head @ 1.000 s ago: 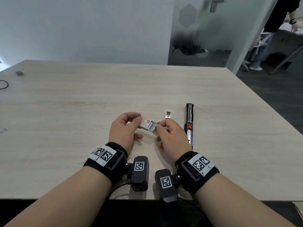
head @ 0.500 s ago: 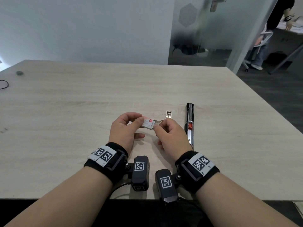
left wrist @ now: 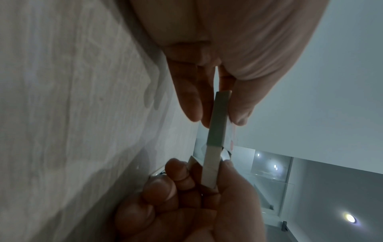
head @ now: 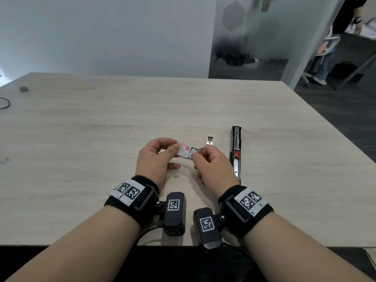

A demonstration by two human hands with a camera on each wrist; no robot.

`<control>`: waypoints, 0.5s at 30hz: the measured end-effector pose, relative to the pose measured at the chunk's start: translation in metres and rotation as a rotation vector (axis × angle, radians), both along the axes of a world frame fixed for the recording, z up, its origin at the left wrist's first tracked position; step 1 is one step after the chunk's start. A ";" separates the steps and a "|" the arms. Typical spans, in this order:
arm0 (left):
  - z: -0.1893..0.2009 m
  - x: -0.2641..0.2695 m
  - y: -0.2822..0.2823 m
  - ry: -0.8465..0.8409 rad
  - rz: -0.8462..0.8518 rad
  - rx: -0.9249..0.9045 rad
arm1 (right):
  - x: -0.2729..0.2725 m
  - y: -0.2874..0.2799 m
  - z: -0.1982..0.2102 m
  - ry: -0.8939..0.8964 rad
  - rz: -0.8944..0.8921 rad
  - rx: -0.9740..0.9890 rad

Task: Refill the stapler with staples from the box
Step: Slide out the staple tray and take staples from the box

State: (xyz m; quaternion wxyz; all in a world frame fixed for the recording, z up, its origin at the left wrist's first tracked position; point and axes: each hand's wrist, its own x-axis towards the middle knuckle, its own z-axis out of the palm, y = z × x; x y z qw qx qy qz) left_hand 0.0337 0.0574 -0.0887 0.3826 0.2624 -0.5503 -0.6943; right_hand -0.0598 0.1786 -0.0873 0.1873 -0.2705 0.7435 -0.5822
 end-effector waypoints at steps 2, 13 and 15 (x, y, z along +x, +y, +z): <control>0.000 0.000 0.000 0.002 0.002 0.001 | 0.001 0.000 0.002 -0.006 0.002 0.000; -0.003 -0.001 -0.002 0.024 0.001 0.007 | -0.001 -0.001 0.005 0.011 -0.006 0.048; -0.003 -0.001 -0.002 0.024 0.005 0.004 | -0.001 0.000 0.006 0.001 0.006 0.035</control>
